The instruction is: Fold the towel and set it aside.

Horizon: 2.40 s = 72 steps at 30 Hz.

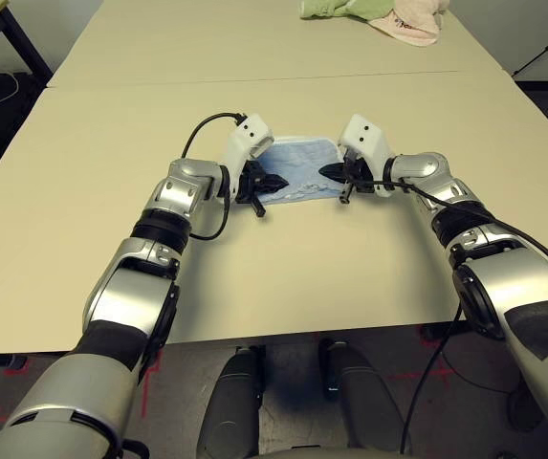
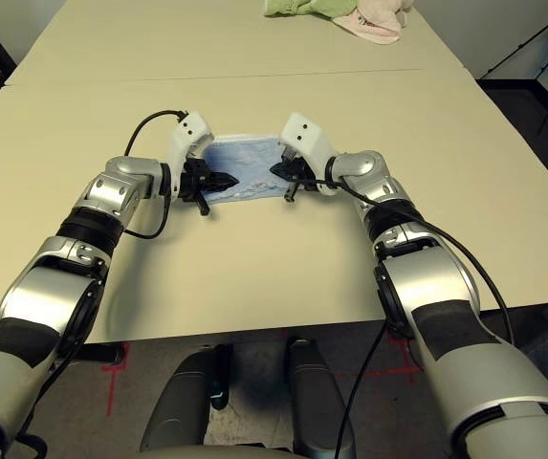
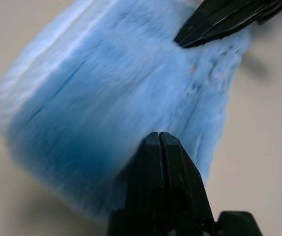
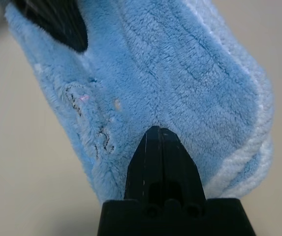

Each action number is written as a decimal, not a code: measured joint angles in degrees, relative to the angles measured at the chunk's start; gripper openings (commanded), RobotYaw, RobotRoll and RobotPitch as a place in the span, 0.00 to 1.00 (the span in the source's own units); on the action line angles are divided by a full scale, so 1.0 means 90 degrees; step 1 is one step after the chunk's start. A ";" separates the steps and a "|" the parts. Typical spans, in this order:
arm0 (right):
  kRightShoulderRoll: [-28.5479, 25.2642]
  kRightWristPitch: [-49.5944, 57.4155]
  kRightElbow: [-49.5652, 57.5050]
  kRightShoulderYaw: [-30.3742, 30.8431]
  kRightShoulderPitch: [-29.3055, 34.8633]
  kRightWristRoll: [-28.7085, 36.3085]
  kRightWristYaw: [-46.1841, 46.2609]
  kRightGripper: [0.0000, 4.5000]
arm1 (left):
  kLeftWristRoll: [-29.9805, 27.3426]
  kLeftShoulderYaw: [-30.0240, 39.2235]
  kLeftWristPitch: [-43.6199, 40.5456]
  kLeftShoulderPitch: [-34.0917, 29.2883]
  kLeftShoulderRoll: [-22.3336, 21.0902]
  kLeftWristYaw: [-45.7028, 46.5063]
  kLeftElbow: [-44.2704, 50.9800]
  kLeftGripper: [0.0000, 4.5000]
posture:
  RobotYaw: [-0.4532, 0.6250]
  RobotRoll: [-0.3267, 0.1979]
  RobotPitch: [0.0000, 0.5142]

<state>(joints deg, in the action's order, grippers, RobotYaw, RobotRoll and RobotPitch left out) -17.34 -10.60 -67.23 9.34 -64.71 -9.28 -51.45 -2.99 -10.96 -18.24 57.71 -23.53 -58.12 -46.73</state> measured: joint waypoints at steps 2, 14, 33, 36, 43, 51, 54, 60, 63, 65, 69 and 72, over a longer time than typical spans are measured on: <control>-0.0026 0.0001 -0.0002 0.0029 -0.0005 -0.0030 0.0000 0.00 | -0.0001 0.0081 -0.0094 -0.0075 -0.0116 0.0000 0.0132 0.03 | 0.49 0.62 0.44; -0.0342 -0.0064 0.0005 -0.0387 -0.0008 0.0410 -0.0597 0.00 | -0.0171 0.0399 -0.1089 -0.0505 -0.0808 -0.0106 0.1523 0.03 | 0.49 0.62 0.44; 0.0514 0.0136 0.0002 -0.1314 -0.0474 0.1348 -0.0165 0.00 | -0.0479 0.0428 -0.1089 0.0934 0.0600 0.0071 0.0379 0.03 | 0.49 0.62 0.51; 0.0579 0.0137 -0.0071 -0.1261 -0.0567 0.1212 0.0110 0.00 | -0.0355 0.0391 -0.0725 0.1155 0.0882 0.0236 -0.0356 0.03 | 0.48 0.62 0.51; 0.0636 0.0166 -0.0143 -0.1055 -0.0617 0.0914 0.0272 0.00 | -0.0138 0.0469 -0.0084 0.1473 0.0974 0.0641 -0.1347 0.03 | 0.48 0.62 0.52; 0.0579 0.0443 -0.0279 -0.0797 -0.0615 0.0605 0.0462 0.00 | -0.0071 0.0650 0.0035 0.1483 0.0812 0.0934 -0.1650 0.03 | 0.48 0.62 0.53; 0.0568 0.0498 -0.0279 -0.0793 -0.0615 0.0529 0.0624 0.00 | -0.0029 0.0715 0.0035 0.1483 0.0753 0.1140 -0.1671 0.03 | 0.48 0.62 0.54; 0.0568 0.0490 -0.0279 -0.0827 -0.0616 0.0530 0.0798 0.00 | -0.0015 0.0844 -0.0010 0.1481 0.0542 0.1345 -0.1675 0.03 | 0.49 0.62 0.54; 0.0558 0.0493 -0.0279 -0.0830 -0.0628 0.0530 0.0831 0.00 | -0.0007 0.0852 -0.0065 0.1472 0.0415 0.1331 -0.1671 0.03 | 0.49 0.62 0.54; 0.0527 0.0510 -0.0279 -0.0830 -0.0649 0.0529 0.0888 0.00 | 0.0004 0.0851 -0.0123 0.1444 0.0313 0.1278 -0.1650 0.03 | 0.49 0.62 0.54; 0.0385 0.0604 -0.0279 -0.0830 -0.0649 0.0524 0.1008 0.00 | 0.0048 0.0842 -0.0275 0.1301 0.0137 0.1064 -0.1509 0.03 | 0.49 0.62 0.53; 0.0266 0.0708 -0.0279 -0.0831 -0.0649 0.0524 0.1076 0.00 | 0.0074 0.0830 -0.0399 0.1199 0.0097 0.0940 -0.1362 0.03 | 0.49 0.62 0.53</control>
<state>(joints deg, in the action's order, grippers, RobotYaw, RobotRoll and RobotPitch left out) -14.95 -4.23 -69.75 1.86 -70.55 -4.56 -41.76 -2.33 -3.49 -21.84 68.50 -22.66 -49.66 -58.99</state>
